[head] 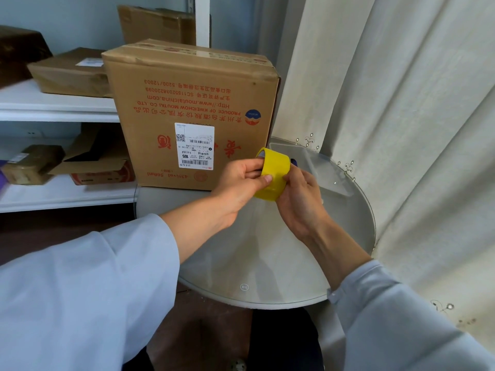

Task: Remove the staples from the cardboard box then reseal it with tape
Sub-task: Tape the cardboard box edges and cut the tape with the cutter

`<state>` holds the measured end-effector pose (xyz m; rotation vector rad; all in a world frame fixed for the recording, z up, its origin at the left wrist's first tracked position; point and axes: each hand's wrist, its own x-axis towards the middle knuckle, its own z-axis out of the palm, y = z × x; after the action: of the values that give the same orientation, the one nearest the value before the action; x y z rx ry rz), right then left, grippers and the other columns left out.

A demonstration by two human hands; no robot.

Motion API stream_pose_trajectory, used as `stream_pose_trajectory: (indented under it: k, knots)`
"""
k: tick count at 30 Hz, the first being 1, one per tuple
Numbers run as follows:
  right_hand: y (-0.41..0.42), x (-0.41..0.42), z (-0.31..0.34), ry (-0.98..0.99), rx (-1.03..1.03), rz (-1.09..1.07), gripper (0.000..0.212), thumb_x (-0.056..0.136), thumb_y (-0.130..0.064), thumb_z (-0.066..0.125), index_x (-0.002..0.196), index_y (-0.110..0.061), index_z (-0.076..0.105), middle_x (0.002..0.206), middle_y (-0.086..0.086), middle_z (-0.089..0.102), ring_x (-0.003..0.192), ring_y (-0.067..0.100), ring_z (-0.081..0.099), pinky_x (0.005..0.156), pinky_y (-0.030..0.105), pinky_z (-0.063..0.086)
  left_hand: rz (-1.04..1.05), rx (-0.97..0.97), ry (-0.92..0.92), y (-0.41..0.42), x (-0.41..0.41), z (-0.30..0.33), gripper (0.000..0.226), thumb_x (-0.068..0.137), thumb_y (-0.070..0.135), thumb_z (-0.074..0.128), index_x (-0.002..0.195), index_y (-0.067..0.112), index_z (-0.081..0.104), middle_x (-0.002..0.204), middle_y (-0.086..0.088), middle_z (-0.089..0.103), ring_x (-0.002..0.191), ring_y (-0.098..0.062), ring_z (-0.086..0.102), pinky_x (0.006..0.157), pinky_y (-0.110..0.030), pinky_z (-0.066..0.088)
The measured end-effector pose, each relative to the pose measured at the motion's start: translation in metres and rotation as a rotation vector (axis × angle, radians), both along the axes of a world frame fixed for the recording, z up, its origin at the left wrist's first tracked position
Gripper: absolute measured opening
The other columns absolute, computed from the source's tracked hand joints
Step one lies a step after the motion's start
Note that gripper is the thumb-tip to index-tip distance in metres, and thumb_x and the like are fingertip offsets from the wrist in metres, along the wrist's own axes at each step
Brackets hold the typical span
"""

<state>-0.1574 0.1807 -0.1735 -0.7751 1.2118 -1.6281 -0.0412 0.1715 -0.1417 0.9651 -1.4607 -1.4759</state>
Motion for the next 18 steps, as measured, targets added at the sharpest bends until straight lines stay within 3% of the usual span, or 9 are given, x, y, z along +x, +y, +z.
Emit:
stream_pose_trajectory:
  k: [4, 7, 10, 13, 15, 18]
  knots:
    - [0.001, -0.002, -0.001, -0.005, -0.018, 0.052, 0.038, 0.094, -0.002, 0.033, 0.124, 0.005, 0.054, 0.126, 0.030, 0.055, 0.122, 0.041, 0.051, 0.106, 0.056, 0.040, 0.000, 0.004, -0.023, -0.001, 0.001, 0.000, 0.036, 0.091, -0.003, 0.054, 0.125, 0.007, 0.058, 0.119, -0.009, 0.065, 0.094, -0.006, 0.059, 0.067, -0.005, 0.045]
    - [0.007, -0.002, 0.004, -0.062, -0.067, 0.111, 0.052, 0.082, 0.017, 0.025, 0.123, 0.007, 0.055, 0.118, 0.028, 0.060, 0.109, 0.038, 0.058, 0.100, 0.047, 0.048, 0.002, 0.013, -0.029, -0.001, 0.000, 0.001, 0.034, 0.092, -0.001, 0.054, 0.125, 0.008, 0.059, 0.115, -0.006, 0.066, 0.084, -0.001, 0.059, 0.063, -0.004, 0.046]
    - [0.010, -0.003, 0.009, -0.151, -0.067, 0.199, 0.046, 0.086, 0.008, 0.027, 0.123, 0.007, 0.053, 0.118, 0.026, 0.058, 0.110, 0.037, 0.055, 0.102, 0.048, 0.042, 0.005, 0.054, -0.009, -0.001, 0.000, 0.002, 0.034, 0.092, 0.000, 0.054, 0.125, 0.008, 0.059, 0.118, -0.008, 0.065, 0.096, -0.010, 0.060, 0.077, -0.016, 0.046]
    - [0.008, -0.003, 0.011, -0.175, -0.039, 0.178, 0.038, 0.101, -0.011, 0.035, 0.132, 0.006, 0.048, 0.129, 0.025, 0.057, 0.121, 0.036, 0.054, 0.108, 0.050, 0.039, 0.001, 0.067, 0.015, -0.001, 0.000, 0.004, 0.035, 0.093, -0.001, 0.053, 0.127, 0.006, 0.057, 0.120, -0.010, 0.065, 0.102, -0.013, 0.059, 0.079, -0.015, 0.045]
    - [0.009, -0.003, 0.014, -0.146, -0.051, 0.183, 0.036, 0.102, -0.009, 0.037, 0.131, 0.007, 0.048, 0.124, 0.024, 0.059, 0.114, 0.033, 0.059, 0.104, 0.047, 0.044, -0.001, 0.072, 0.022, 0.000, 0.000, 0.005, 0.036, 0.093, -0.001, 0.053, 0.127, 0.006, 0.056, 0.119, -0.011, 0.065, 0.102, -0.014, 0.059, 0.080, -0.016, 0.046]
    - [0.014, -0.002, 0.018, -0.145, -0.085, 0.270, 0.033, 0.100, -0.002, 0.035, 0.129, 0.005, 0.049, 0.118, 0.021, 0.062, 0.104, 0.027, 0.062, 0.098, 0.042, 0.048, 0.059, 0.095, 0.008, -0.002, 0.001, 0.006, 0.036, 0.091, 0.002, 0.057, 0.126, 0.012, 0.055, 0.118, -0.010, 0.065, 0.100, -0.018, 0.060, 0.081, -0.028, 0.048]
